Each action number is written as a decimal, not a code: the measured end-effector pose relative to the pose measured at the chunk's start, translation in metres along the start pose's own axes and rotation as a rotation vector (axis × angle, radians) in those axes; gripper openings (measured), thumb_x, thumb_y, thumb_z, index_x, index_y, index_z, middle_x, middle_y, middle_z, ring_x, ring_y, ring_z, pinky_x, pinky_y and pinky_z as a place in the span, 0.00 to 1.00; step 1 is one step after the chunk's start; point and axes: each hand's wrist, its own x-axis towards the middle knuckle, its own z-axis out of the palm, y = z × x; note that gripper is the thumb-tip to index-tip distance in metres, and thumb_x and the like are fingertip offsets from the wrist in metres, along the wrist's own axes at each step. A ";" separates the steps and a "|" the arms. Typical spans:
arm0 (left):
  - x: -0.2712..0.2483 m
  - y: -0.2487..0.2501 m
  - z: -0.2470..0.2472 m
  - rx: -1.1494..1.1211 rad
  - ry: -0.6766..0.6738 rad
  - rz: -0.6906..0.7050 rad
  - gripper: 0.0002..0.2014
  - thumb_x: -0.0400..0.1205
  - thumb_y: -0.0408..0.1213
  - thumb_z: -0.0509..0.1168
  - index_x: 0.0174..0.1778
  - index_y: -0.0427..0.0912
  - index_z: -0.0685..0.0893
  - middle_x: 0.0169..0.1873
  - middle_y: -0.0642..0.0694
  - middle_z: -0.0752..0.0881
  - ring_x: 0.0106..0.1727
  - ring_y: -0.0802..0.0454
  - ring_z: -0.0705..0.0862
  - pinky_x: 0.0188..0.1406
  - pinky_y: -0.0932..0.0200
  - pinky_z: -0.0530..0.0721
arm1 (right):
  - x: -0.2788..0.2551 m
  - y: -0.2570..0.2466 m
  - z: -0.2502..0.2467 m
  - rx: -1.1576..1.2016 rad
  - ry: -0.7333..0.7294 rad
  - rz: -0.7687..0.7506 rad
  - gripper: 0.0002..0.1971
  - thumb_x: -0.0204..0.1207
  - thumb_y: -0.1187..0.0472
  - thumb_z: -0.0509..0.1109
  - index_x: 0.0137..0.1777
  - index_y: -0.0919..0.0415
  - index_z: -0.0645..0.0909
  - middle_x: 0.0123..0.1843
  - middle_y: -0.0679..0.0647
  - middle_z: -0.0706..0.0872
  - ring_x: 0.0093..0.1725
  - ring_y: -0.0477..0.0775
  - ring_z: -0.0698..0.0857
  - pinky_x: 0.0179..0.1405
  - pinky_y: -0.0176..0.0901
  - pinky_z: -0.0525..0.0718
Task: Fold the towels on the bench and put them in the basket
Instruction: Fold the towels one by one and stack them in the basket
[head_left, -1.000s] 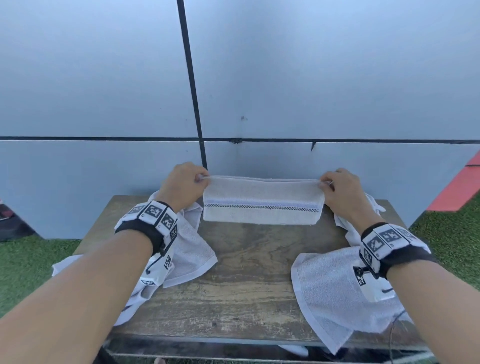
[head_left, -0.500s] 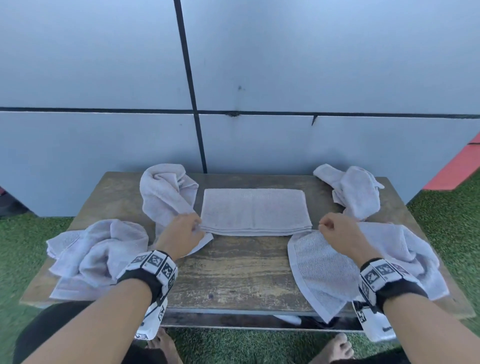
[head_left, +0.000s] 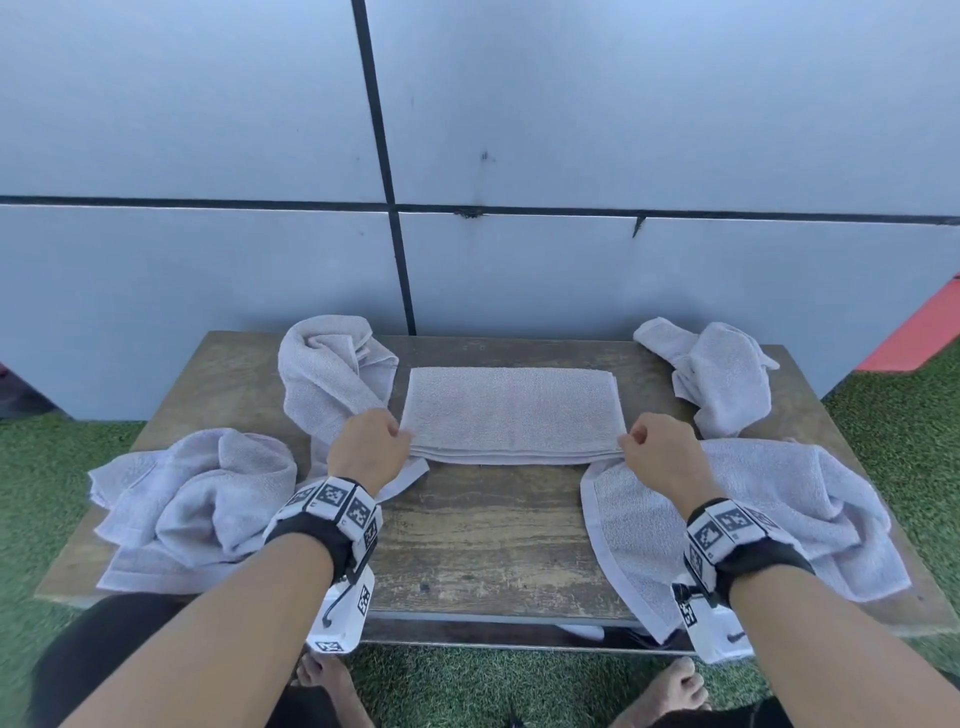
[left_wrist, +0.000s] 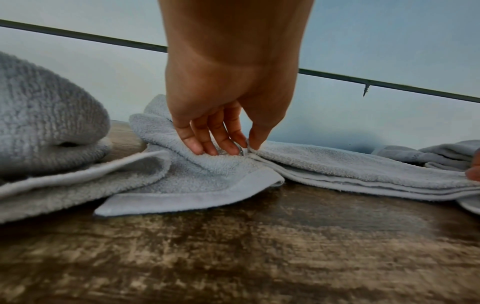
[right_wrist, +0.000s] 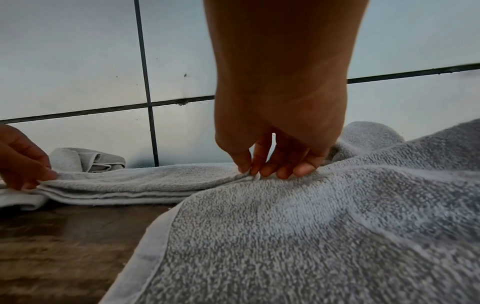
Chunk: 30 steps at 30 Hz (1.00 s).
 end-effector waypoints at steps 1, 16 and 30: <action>-0.001 0.000 -0.003 -0.014 -0.002 0.004 0.23 0.81 0.40 0.65 0.23 0.48 0.62 0.20 0.51 0.66 0.26 0.46 0.68 0.31 0.56 0.69 | -0.001 -0.001 -0.002 0.010 0.014 -0.008 0.12 0.80 0.56 0.67 0.35 0.58 0.78 0.38 0.53 0.84 0.41 0.56 0.83 0.42 0.54 0.86; -0.011 -0.017 -0.002 -0.014 -0.043 -0.017 0.21 0.75 0.38 0.67 0.21 0.47 0.63 0.15 0.51 0.64 0.20 0.50 0.63 0.26 0.58 0.66 | -0.016 0.006 -0.006 -0.067 -0.045 0.074 0.12 0.78 0.50 0.69 0.35 0.53 0.79 0.35 0.50 0.86 0.36 0.54 0.85 0.36 0.48 0.84; 0.035 0.071 0.065 0.202 -0.077 0.449 0.25 0.86 0.39 0.57 0.81 0.42 0.66 0.86 0.43 0.58 0.87 0.43 0.53 0.83 0.44 0.58 | 0.028 -0.073 0.063 -0.075 -0.048 -0.409 0.24 0.86 0.53 0.60 0.79 0.60 0.68 0.82 0.55 0.69 0.80 0.58 0.68 0.77 0.55 0.68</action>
